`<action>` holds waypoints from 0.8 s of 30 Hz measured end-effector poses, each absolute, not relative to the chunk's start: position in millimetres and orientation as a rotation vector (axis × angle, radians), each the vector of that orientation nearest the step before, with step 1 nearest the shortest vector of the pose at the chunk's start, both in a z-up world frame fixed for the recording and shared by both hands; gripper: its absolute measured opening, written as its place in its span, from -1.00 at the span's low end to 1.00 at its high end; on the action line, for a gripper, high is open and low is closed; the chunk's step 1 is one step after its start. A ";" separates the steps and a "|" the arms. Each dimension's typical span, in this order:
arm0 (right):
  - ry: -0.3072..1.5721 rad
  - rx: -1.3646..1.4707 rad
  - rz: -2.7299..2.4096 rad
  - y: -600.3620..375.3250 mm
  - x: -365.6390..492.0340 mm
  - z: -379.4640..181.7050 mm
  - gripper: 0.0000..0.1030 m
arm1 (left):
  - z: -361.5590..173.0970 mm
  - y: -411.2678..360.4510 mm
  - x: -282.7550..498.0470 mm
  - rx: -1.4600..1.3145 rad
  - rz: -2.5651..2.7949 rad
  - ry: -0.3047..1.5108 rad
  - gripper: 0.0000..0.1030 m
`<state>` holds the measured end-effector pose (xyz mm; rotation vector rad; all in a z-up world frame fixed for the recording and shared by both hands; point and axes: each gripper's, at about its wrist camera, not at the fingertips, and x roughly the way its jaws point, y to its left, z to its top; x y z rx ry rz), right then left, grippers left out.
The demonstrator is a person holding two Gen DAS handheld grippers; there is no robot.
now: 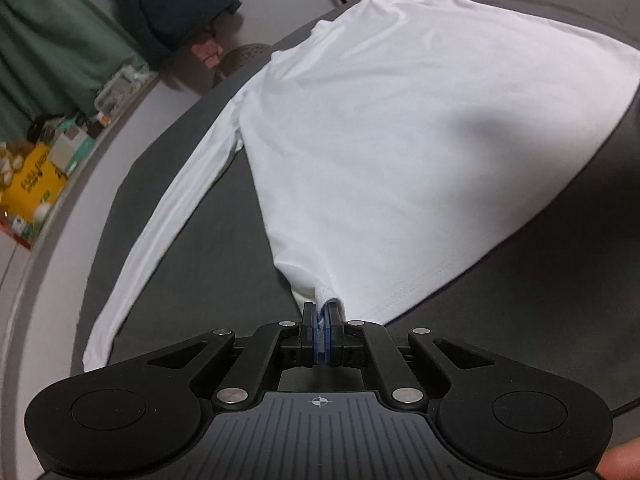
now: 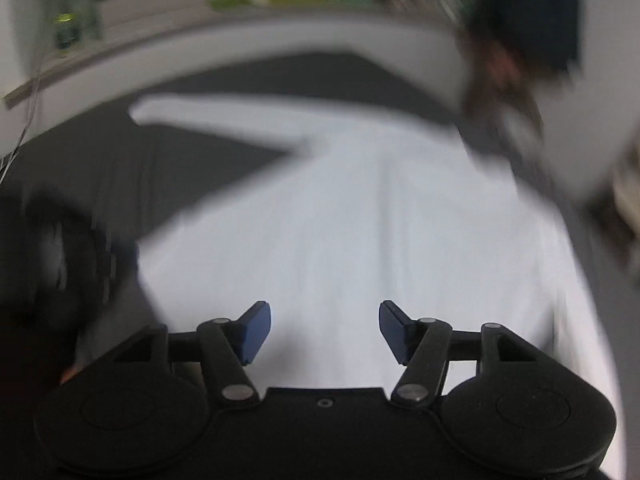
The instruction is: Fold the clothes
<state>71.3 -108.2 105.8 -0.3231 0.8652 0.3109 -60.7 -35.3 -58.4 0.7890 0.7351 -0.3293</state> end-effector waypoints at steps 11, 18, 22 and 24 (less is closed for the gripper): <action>0.952 -0.792 0.303 28.9 323.5 11.0 0.09 | -72.1 -42.9 -67.4 0.853 -0.427 0.706 -0.95; 1.053 -1.125 0.355 69.1 367.6 -58.1 -0.24 | -72.0 -47.2 -78.9 0.889 -0.486 0.637 -0.95; 1.039 -1.033 0.308 70.8 392.5 -61.2 -0.92 | -72.8 -48.8 -82.0 0.909 -0.502 0.632 -0.95; 1.006 -0.937 0.286 68.7 403.9 -53.1 -0.93 | -74.0 -51.4 -80.8 0.922 -0.510 0.629 -0.95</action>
